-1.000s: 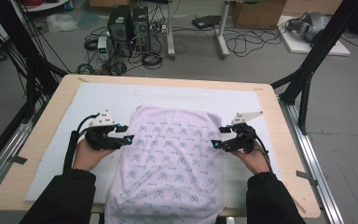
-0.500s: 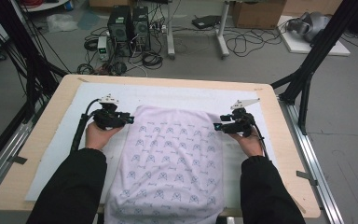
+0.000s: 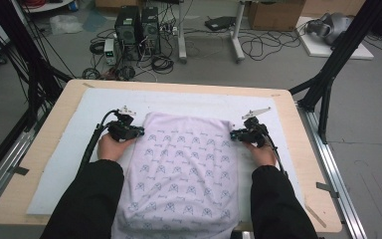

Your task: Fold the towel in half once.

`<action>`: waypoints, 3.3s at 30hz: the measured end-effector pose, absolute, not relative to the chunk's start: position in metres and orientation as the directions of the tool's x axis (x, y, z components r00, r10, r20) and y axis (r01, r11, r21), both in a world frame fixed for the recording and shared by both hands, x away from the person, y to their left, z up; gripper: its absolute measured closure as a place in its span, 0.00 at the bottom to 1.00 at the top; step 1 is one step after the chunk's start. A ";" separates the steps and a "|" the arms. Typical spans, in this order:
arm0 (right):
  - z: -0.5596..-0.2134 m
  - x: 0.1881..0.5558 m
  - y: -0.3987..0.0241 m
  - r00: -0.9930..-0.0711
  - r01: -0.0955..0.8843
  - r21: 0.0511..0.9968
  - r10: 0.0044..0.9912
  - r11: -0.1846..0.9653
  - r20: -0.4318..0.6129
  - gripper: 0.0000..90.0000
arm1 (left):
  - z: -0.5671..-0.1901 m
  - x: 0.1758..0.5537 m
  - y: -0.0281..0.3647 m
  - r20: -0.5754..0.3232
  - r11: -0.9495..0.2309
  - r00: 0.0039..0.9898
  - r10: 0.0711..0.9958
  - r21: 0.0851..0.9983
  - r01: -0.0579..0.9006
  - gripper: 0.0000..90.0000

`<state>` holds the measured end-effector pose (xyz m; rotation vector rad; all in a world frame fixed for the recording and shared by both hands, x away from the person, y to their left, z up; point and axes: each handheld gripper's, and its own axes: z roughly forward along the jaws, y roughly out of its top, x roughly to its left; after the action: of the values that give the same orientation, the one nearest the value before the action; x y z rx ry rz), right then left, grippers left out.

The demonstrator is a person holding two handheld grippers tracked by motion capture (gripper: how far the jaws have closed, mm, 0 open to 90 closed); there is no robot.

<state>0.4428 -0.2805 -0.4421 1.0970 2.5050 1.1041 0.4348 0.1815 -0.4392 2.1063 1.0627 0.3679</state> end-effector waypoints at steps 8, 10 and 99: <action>-0.425 0.436 -0.285 -0.736 0.523 0.759 0.655 0.388 0.172 0.97 | -0.412 0.425 0.200 -0.128 -0.317 0.639 0.758 0.784 0.533 0.96; -0.413 0.429 -0.289 -0.754 0.502 0.780 0.630 0.373 0.185 0.97 | -0.403 0.419 0.204 -0.130 -0.315 0.655 0.745 0.796 0.516 0.96; -0.412 0.261 -0.257 -0.932 0.303 0.775 0.341 0.555 0.120 0.80 | -0.433 0.259 0.215 -0.116 -0.449 0.836 0.537 0.799 0.400 0.80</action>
<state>0.2615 -0.2567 -0.4124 0.5653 2.7311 1.3480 0.2595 0.2147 -0.4325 2.0997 0.6841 0.1907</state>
